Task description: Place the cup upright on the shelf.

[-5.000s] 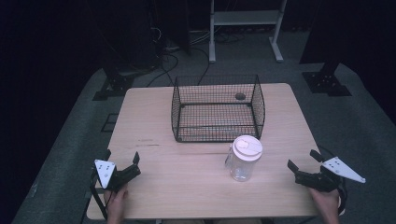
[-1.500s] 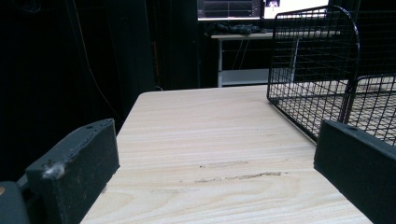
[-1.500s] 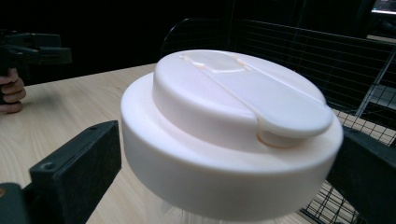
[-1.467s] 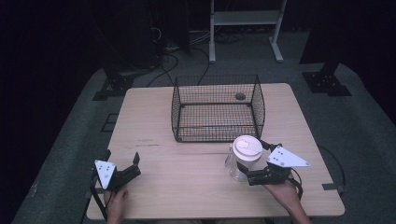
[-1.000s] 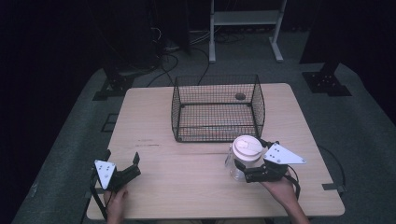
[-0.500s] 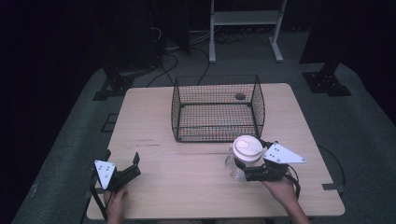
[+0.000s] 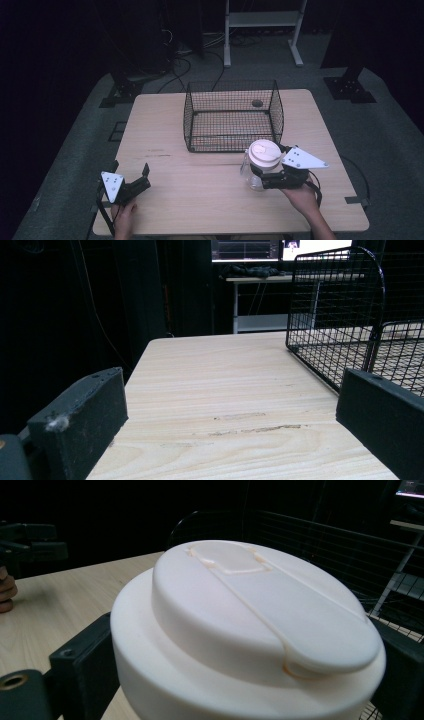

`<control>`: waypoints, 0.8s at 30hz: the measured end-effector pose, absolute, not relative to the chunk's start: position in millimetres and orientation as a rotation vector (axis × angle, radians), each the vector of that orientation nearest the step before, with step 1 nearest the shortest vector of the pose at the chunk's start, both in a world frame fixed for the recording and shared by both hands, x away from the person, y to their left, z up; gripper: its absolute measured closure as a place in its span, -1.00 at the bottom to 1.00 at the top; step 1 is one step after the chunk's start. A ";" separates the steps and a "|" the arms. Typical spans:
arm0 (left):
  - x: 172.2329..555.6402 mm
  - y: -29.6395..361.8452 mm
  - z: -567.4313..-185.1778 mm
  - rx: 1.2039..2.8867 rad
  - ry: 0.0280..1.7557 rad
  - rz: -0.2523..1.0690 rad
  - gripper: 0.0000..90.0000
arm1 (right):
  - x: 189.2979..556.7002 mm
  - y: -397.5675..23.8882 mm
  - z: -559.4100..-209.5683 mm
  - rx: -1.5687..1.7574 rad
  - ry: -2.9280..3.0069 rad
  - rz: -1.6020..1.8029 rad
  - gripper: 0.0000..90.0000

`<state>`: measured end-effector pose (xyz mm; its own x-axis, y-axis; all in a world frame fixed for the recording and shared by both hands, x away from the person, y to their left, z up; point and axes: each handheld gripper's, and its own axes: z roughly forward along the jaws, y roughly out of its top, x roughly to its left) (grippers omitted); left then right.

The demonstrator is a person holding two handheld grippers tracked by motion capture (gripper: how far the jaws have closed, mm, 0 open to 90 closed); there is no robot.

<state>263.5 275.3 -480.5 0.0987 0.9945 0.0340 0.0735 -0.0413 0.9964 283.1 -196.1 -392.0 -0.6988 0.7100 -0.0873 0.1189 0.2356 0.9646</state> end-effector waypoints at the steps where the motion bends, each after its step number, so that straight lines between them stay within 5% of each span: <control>1: 263.6 275.2 -480.5 1.336 1.173 1.127 -1.00 | 284.0 -196.0 -389.8 0.755 1.993 1.488 -0.90; 24: 263.5 275.6 -480.5 1.332 1.176 1.123 -1.00 | 304.1 -194.8 -349.3 0.755 1.975 1.511 -0.90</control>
<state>263.5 275.6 -480.5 0.0979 0.9948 0.0277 0.0735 -0.0350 0.9967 304.1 -194.8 -349.3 -0.6997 0.7100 -0.0791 0.1095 0.2160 0.9702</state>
